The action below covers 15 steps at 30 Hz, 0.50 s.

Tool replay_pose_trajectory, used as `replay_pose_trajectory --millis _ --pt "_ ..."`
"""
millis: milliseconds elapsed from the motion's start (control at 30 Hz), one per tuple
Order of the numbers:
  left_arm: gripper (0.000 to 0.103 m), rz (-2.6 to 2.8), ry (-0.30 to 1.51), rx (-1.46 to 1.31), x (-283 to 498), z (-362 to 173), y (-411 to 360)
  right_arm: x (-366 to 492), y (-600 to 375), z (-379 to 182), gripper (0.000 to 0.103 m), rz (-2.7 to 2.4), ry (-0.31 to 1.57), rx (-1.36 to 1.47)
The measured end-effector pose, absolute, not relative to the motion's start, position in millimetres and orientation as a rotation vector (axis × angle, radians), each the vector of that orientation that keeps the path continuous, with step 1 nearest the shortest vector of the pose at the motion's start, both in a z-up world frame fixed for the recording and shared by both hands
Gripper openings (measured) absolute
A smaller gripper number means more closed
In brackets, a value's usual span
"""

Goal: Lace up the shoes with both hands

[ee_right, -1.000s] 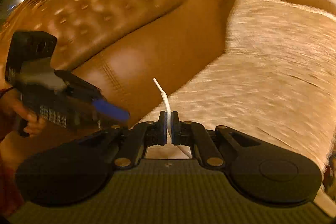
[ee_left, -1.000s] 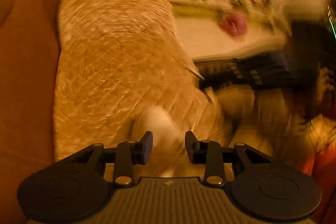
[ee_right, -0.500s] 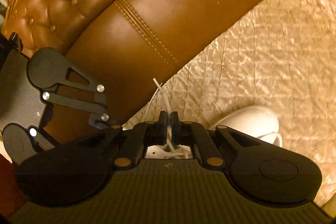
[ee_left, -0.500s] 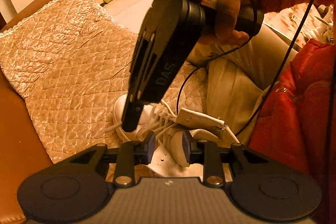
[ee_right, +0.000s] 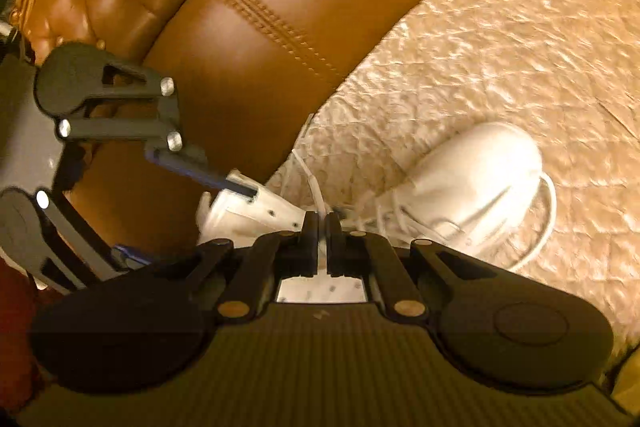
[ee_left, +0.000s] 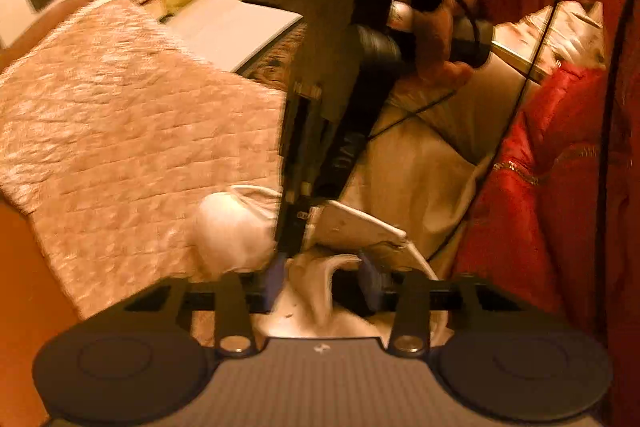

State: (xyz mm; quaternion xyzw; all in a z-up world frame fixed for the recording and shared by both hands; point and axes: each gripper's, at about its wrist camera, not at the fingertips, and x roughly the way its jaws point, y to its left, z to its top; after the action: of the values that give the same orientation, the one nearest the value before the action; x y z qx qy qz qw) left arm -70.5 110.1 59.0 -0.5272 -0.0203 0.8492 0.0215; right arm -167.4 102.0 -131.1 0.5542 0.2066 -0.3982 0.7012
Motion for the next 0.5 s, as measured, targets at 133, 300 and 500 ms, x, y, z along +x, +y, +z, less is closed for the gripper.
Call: replay_pose_trajectory --millis 133,300,500 --pt "0.034 2.538 0.091 -1.686 -82 44 122 -174 115 -140 0.006 -0.917 0.443 1.26" --pt "0.034 2.406 0.192 -1.724 -81 33 130 -181 127 -145 0.006 -0.93 0.386 1.279" --pt "0.034 2.384 0.268 -1.679 -97 23 134 -186 128 -150 0.006 -0.948 0.371 1.289"
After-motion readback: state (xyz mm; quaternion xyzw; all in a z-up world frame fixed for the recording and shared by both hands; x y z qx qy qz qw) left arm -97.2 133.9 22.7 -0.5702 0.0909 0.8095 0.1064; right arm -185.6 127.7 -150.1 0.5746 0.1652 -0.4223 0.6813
